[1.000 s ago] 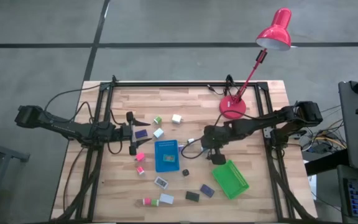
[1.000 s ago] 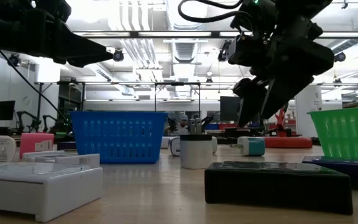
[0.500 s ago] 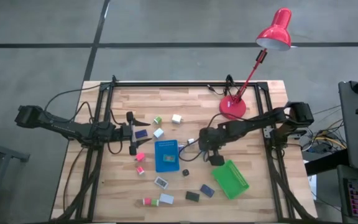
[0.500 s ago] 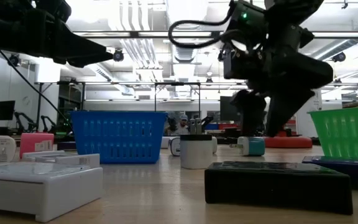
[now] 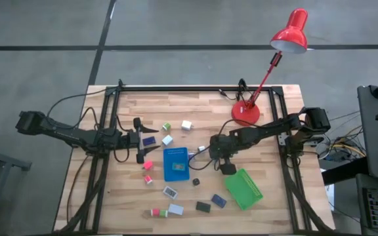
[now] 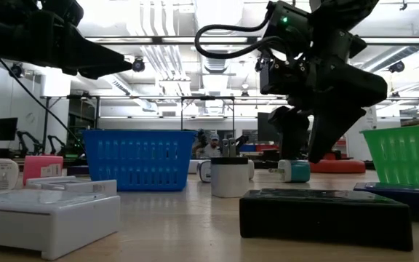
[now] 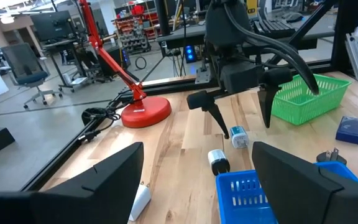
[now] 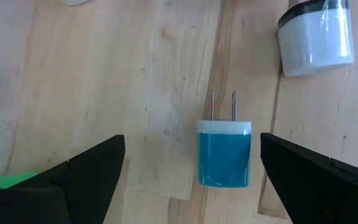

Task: Pick & Place Office items
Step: Put the blue charger adapter into the green bin

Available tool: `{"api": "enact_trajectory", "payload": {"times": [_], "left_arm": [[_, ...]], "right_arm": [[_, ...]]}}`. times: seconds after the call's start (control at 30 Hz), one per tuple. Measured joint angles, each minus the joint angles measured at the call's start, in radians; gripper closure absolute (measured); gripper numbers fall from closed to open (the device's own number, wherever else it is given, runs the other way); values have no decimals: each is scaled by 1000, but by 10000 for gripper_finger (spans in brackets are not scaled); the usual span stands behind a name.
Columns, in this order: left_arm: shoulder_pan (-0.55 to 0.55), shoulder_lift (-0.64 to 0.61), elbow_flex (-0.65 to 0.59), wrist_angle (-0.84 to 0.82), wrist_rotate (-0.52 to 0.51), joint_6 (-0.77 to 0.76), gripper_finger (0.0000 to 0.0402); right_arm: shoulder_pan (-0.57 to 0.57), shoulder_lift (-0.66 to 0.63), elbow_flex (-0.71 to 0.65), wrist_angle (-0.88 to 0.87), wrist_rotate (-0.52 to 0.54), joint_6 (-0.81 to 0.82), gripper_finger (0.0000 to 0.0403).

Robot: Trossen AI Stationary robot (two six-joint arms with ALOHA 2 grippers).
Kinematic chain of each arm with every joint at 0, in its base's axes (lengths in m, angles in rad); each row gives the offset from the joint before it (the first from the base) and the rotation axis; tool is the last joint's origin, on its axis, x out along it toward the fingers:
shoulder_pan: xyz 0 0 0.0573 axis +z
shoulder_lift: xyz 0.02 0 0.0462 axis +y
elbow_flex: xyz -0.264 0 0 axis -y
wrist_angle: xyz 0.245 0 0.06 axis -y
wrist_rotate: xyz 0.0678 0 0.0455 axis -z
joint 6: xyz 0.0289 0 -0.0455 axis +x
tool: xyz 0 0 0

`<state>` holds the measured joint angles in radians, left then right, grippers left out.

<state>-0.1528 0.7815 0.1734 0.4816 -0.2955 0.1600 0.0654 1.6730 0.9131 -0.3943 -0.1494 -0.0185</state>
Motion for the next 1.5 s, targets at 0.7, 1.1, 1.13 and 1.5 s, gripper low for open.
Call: {"api": "enact_trajectory", "payload": {"times": [0.7, 1.1, 1.13, 1.5], "left_arm": [[0, 0, 0, 0, 1, -4, 97], [0, 0, 0, 0, 1, -4, 97], [0, 0, 0, -1, 1, -3, 97], [0, 0, 0, -4, -1, -3, 97]], "right_arm": [[0, 5, -4, 16, 74, 11, 57], [1, 78, -4, 15, 87, 12, 170], [2, 81, -3, 15, 89, 12, 183], [2, 62, -6, 17, 112, 15, 277]]}}
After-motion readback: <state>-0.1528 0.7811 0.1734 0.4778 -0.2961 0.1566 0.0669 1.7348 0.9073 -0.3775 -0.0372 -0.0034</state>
